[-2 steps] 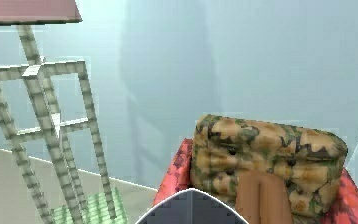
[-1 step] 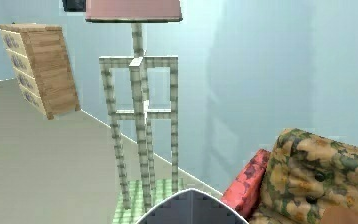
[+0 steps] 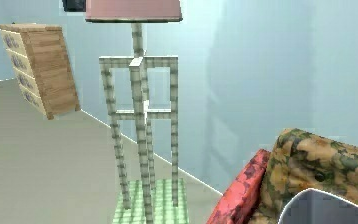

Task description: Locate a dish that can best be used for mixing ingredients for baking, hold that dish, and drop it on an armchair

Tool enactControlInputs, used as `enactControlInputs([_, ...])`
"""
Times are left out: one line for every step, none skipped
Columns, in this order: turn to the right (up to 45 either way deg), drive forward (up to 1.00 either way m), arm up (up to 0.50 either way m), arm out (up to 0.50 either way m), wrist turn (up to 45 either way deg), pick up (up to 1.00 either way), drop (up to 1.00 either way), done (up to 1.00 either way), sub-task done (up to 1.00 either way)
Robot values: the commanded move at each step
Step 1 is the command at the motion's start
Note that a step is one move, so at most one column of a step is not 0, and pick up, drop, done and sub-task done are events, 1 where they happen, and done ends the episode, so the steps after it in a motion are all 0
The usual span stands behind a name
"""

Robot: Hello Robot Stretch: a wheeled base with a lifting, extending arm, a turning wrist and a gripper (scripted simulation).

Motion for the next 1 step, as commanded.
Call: enactControlInputs([0.0, 0.0, 0.0, 0.0, 39.0, 0.0, 0.0, 0.0, 0.0])
